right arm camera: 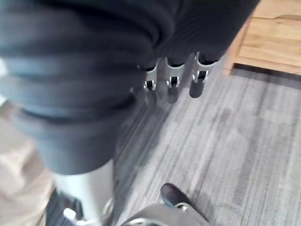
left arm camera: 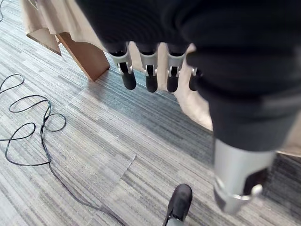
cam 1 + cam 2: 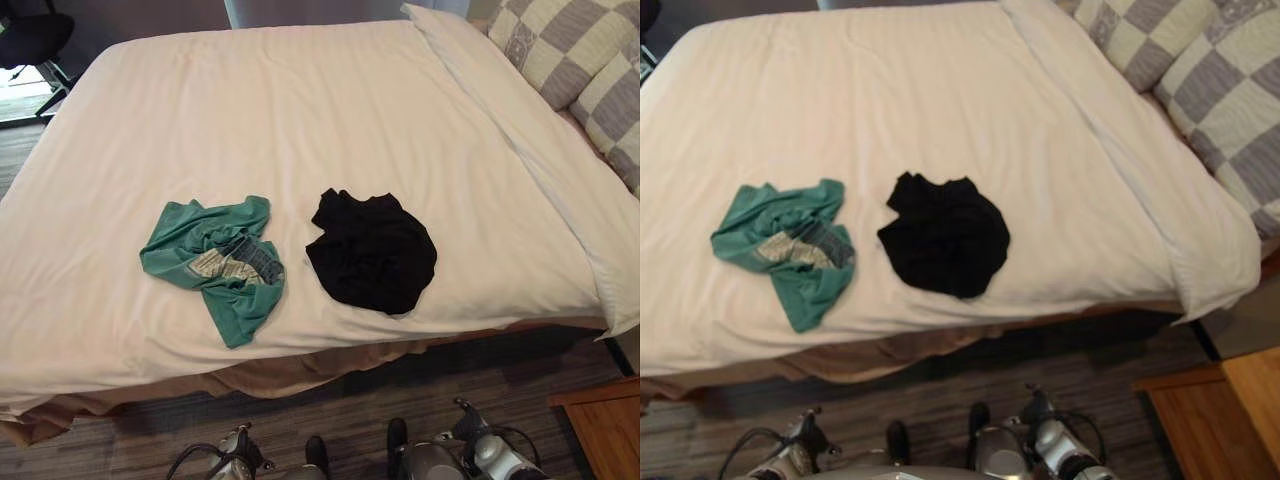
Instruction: Tidy up the quilt and then pick up the clothes from the bed and put them into the laundry hamper.
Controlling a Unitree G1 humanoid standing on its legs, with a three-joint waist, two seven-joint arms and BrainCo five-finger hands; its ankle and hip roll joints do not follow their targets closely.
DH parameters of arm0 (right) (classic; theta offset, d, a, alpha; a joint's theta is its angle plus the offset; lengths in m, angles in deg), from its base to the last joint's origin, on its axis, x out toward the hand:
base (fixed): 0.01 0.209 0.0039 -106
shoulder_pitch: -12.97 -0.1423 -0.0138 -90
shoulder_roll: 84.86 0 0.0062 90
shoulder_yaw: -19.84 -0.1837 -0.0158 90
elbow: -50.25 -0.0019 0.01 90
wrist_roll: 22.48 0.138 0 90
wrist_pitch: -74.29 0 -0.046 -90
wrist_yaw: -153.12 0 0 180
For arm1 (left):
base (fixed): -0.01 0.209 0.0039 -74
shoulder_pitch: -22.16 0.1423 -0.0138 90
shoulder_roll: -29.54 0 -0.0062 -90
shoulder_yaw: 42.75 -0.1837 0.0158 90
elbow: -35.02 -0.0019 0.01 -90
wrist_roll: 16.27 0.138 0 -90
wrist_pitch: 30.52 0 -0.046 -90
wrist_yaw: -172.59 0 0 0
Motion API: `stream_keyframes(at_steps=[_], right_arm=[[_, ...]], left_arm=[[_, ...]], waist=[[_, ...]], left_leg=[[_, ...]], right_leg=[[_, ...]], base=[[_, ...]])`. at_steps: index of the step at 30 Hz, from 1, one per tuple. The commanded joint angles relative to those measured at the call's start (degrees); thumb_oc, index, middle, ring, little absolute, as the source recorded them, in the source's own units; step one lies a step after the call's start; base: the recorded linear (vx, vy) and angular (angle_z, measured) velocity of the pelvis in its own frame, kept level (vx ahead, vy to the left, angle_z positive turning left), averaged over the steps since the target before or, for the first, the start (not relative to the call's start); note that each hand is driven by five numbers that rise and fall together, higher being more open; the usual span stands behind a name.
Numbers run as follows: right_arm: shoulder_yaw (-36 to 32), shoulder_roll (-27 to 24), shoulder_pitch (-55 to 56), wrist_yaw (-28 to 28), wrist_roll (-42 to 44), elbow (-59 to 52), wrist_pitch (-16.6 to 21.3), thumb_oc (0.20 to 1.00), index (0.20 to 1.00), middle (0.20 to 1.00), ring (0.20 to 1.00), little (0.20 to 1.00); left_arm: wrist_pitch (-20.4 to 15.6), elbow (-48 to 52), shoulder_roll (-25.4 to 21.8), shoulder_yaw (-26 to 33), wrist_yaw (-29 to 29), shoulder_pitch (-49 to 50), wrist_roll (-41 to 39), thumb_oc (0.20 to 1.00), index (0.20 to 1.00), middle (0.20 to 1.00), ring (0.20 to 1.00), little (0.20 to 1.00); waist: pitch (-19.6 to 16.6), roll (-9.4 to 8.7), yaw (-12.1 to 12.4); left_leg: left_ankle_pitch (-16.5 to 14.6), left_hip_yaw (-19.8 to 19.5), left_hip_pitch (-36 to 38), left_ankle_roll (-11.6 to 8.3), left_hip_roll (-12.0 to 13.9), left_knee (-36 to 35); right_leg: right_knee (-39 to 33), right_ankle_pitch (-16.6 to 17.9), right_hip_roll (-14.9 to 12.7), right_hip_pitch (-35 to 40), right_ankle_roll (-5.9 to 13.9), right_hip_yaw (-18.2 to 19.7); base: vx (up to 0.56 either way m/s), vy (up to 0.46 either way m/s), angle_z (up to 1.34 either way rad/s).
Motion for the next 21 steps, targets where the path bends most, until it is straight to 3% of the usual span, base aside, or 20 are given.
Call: stream_keyframes(at_steps=[1, 2, 5, 6, 7, 9, 12, 16, 17, 18, 20, 21], right_arm=[[1.1, -2.6, -0.6, 0.8, 2.2, 2.6, -1.5, 1.000, 1.000, 1.000, 1.000, 1.000], [0.5, -3.2, -0.5, 1.1, 2.2, 3.1, -1.7, 1.000, 1.000, 1.000, 1.000, 1.000], [-0.6, -3.7, -0.4, 1.3, 2.9, 3.9, -1.9, 1.000, 1.000, 1.000, 1.000, 1.000], [-1.7, -5.2, 0.7, 1.6, 1.3, 5.4, -3.3, 1.000, 1.000, 1.000, 1.000, 1.000], [-1.7, -5.3, 0.8, 1.6, 1.3, 5.3, -3.3, 1.000, 1.000, 1.000, 1.000, 1.000], [-4.9, -5.2, 1.5, 2.1, 4.7, 2.9, -1.3, 1.000, 1.000, 1.000, 1.000, 1.000], [-8.2, -6.5, 2.9, 2.3, 7.2, 0.8, -0.8, 1.000, 1.000, 1.000, 1.000, 1.000], [-9.3, -9.3, 3.8, 3.3, 4.6, -2.5, -0.8, 1.000, 1.000, 1.000, 1.000, 1.000], [-11.5, -12.1, 4.5, 5.4, 2.5, -6.4, -1.0, 1.000, 1.000, 1.000, 1.000, 1.000], [-11.5, -12.1, 4.5, 5.4, 2.5, -6.5, -1.0, 1.000, 1.000, 1.000, 1.000, 1.000], [-16.0, -15.3, 6.2, 8.1, 1.1, -15.5, -1.4, 1.000, 1.000, 1.000, 1.000, 1.000], [-16.0, -15.3, 6.2, 8.1, 1.0, -15.6, -1.5, 1.000, 1.000, 1.000, 1.000, 1.000]], left_arm=[[-0.7, 0.7, -0.7, 2.1, 1.2, -3.0, -2.6, 1.000, 1.000, 1.000, 1.000, 1.000], [-0.5, 0.9, -0.8, 2.7, 1.9, -3.2, -3.7, 1.000, 1.000, 1.000, 1.000, 1.000], [-0.4, 1.1, -1.0, 4.3, 2.8, -3.3, -6.1, 1.000, 1.000, 1.000, 1.000, 1.000], [1.9, -0.6, -1.3, 7.0, 4.7, -1.7, -5.3, 1.000, 1.000, 1.000, 1.000, 1.000], [1.9, -0.6, -1.3, 7.0, 4.7, -1.7, -5.3, 1.000, 1.000, 1.000, 1.000, 1.000], [-0.2, -0.2, -3.3, 9.9, 5.0, -0.5, -8.9, 1.000, 1.000, 1.000, 1.000, 1.000], [-0.1, -0.6, -6.4, 13.4, 5.1, 0.6, -10.2, 1.000, 1.000, 1.000, 1.000, 1.000], [-0.7, 0.6, -10.0, 19.0, 6.4, 2.0, -14.3, 1.000, 1.000, 1.000, 1.000, 1.000], [-1.8, 0.7, -11.3, 24.9, 7.9, 3.2, -21.4, 1.000, 1.000, 1.000, 1.000, 1.000], [-1.8, 0.8, -11.3, 24.9, 7.9, 3.2, -21.4, 1.000, 1.000, 1.000, 1.000, 1.000], [-5.6, 3.5, -10.7, 33.9, 10.0, 5.2, -35.1, 1.000, 1.000, 1.000, 1.000, 1.000], [-5.6, 3.5, -10.6, 33.9, 10.0, 5.2, -35.1, 1.000, 1.000, 1.000, 1.000, 1.000]], waist=[[2.8, -3.96, 0.4], [3.6, -4.15, 0.9], [3.0, -4.15, 0.6], [2.0, -2.59, 0.7], [2.1, -2.61, 0.8], [-0.6, -1.39, 0.2], [-2.5, -1.26, -0.4], [-2.5, -1.74, 0.0], [-2.2, -2.14, 0.3], [-2.3, -2.15, 0.2], [-2.2, -2.83, 0.7], [-2.3, -2.83, 0.7]], left_leg=[[-6.3, -1.4, -7.8, -3.52, -2.0, 23.4], [-5.0, -2.9, -10.6, -4.65, -2.2, 28.1], [-5.4, -1.0, -11.1, -4.10, -0.1, 23.1], [-3.8, 1.8, -7.5, -3.67, 2.4, 11.2], [-3.7, 1.9, -7.2, -3.67, 2.4, 10.9], [-1.3, 2.8, -0.5, -3.78, 2.7, 0.1], [-1.2, 3.7, 1.6, -4.20, 2.4, -1.3], [-1.3, 3.2, 2.1, -4.24, 2.2, -1.3], [-1.7, 3.5, 2.5, -4.19, 2.1, -1.3], [-1.6, 3.5, 2.3, -4.17, 2.1, -1.3], [-2.2, 3.6, 2.7, -3.99, 1.8, -1.3], [-2.1, 3.6, 2.6, -3.97, 1.7, -1.3]], right_leg=[[-11.7, 2.0, -3.1, 4.5, 2.36, 0.4], [-12.0, 1.5, -3.5, 5.6, 1.92, 0.0], [-12.3, 0.8, -4.5, 6.7, 2.36, -1.2], [-12.9, 0.2, -4.5, 7.4, 3.31, -2.0], [-12.9, 0.2, -4.6, 7.5, 3.32, -2.0], [-11.5, 0.0, -4.8, 7.2, 3.83, -2.6], [-11.4, 0.9, -5.6, 8.2, 4.40, -3.6], [-11.9, 1.6, -6.3, 9.1, 4.99, -4.2], [-12.0, 2.0, -6.8, 9.4, 5.49, -4.4], [-12.0, 2.1, -6.8, 9.3, 5.47, -4.4], [-12.1, 2.4, -7.5, 9.6, 6.19, -4.4], [-12.2, 2.6, -7.5, 9.4, 6.16, -4.4]], base=[[0.01, -0.069, -0.12], [0.01, -0.040, -0.07], [0.09, 0.071, 0.15], [0.11, 0.107, 0.28], [0.15, 0.175, 0.18], [0.14, 0.150, 0.12], [0.12, 0.081, 0.18], [0.04, 0.057, 0.22], [0.01, 0.049, 0.02], [0.04, 0.080, 0.10], [0.03, 0.043, 0.08], [0.04, 0.029, -0.01]])
